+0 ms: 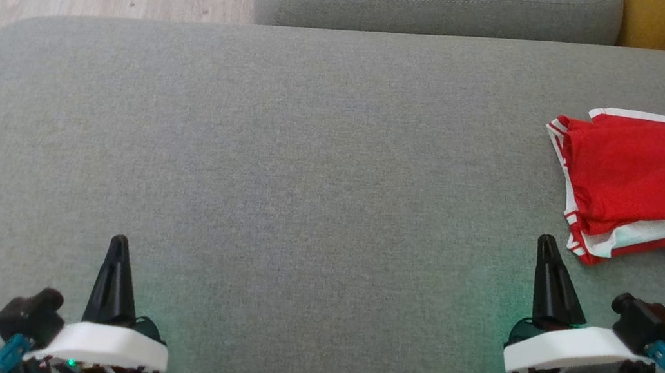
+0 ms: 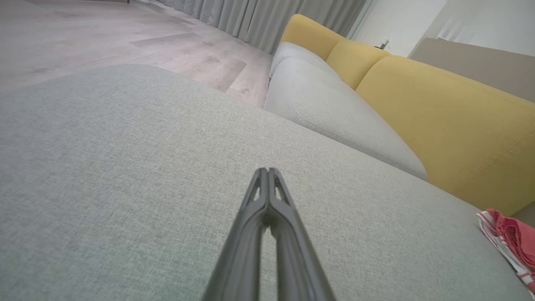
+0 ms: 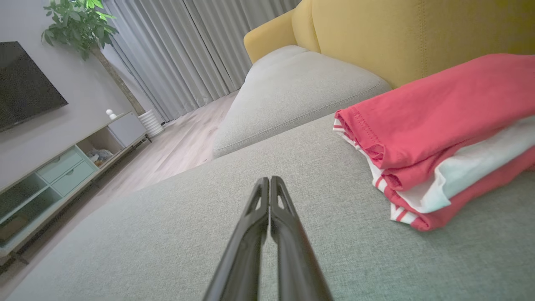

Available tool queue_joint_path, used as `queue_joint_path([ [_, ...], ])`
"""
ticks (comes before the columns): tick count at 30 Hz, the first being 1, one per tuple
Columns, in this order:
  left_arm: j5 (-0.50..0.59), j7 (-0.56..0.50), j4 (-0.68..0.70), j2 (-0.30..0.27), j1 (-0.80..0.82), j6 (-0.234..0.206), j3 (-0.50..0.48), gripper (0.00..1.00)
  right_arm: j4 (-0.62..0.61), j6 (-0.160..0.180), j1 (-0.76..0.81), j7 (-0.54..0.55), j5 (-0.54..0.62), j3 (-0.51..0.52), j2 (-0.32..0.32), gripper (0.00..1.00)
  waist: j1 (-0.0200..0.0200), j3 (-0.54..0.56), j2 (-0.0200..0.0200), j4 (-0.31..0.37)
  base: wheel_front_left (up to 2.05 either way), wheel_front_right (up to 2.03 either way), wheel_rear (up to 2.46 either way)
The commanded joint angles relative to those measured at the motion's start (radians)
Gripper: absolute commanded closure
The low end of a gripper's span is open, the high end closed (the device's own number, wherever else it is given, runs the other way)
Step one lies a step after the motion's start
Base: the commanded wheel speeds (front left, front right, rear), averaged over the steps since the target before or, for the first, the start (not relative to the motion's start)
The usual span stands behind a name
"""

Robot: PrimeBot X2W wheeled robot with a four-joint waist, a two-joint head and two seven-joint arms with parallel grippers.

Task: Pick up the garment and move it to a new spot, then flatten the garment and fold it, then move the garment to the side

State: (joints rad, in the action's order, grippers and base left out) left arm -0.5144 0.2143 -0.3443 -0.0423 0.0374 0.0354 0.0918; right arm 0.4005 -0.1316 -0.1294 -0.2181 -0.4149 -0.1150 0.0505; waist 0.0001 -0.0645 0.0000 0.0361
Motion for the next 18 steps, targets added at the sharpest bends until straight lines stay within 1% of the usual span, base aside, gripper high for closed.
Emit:
queue_joint_path([
  [1,-0.032,-0.007,0.037,-0.001,0.039,0.005,-0.023,1.0,-0.04,0.0,-0.036,0.006,-0.039,0.009,0.01,1.0,0.0,0.001,0.0,-0.001,0.0,0.0,0.0],
  [18,-0.188,-0.054,0.047,-0.002,0.043,0.018,-0.05,1.0,-0.057,0.0,-0.027,0.046,-0.218,0.031,0.016,1.0,0.0,0.01,0.0,-0.006,0.0,0.0,0.0],
])
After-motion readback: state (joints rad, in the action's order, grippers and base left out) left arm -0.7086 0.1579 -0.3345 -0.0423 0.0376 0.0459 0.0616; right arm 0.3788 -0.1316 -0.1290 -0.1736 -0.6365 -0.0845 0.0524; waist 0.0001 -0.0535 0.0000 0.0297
